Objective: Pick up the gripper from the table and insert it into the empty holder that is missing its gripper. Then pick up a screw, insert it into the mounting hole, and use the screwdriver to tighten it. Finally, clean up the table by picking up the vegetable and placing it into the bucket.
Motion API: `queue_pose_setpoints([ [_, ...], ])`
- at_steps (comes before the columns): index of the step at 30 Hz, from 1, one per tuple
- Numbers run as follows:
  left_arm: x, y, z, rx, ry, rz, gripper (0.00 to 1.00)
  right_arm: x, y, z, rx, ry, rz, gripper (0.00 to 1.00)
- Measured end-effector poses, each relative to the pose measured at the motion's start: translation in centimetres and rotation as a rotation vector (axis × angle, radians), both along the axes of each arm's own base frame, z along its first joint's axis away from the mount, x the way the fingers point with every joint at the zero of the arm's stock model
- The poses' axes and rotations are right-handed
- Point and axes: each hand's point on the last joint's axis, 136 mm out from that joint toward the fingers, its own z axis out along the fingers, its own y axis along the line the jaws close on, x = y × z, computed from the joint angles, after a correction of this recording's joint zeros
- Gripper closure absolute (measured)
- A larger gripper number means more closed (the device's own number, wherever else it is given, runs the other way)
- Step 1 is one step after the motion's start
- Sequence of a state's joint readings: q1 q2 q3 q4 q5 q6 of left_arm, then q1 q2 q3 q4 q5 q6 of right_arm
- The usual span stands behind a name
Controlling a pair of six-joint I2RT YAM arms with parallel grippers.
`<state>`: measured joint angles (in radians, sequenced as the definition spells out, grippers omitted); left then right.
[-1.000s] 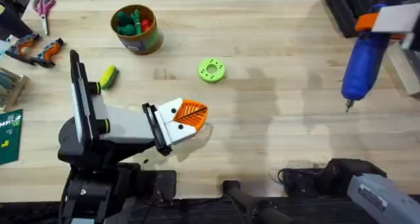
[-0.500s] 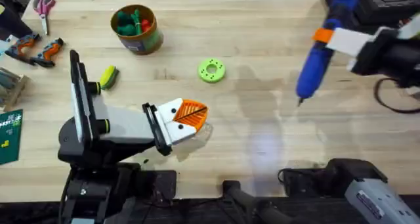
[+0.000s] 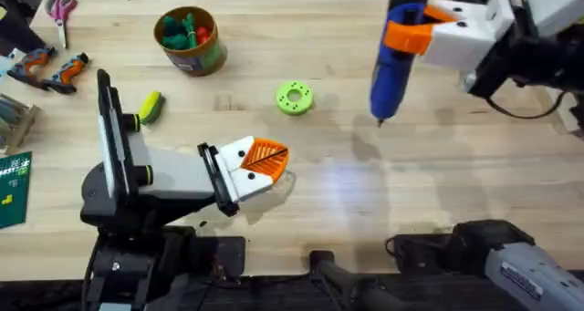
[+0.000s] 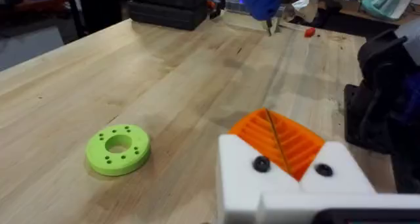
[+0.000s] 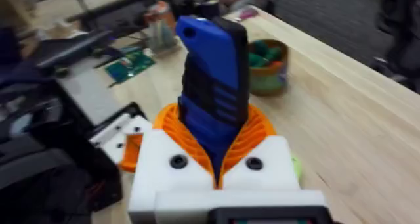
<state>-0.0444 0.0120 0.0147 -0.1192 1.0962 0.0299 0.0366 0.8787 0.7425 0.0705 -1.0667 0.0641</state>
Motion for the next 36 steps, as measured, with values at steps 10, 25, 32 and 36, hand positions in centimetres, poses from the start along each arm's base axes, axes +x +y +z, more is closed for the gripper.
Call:
queue_pose_setpoints([
  [10, 0.0, 0.0, 0.0, 0.0, 0.0, 0.0, 0.996, -5.9, 3.8, 3.3, 0.051, -0.075, 0.18, 0.973],
  [25, 0.0, 0.0, 0.0, 0.0, 0.0, 0.0, 0.996, -9.9, 10.6, 7.7, 0.181, -0.316, 0.337, 0.973],
  [32, 0.0, 0.0, 0.0, 0.0, 0.0, 0.0, 0.996, -10.0, 14.8, 7.9, 0.262, -0.385, 0.404, 0.973],
  [36, 0.0, 0.0, 0.0, 0.0, 0.0, 0.0, 0.996, -9.2, 16.7, 6.9, 0.28, -0.397, 0.417, 0.973],
])
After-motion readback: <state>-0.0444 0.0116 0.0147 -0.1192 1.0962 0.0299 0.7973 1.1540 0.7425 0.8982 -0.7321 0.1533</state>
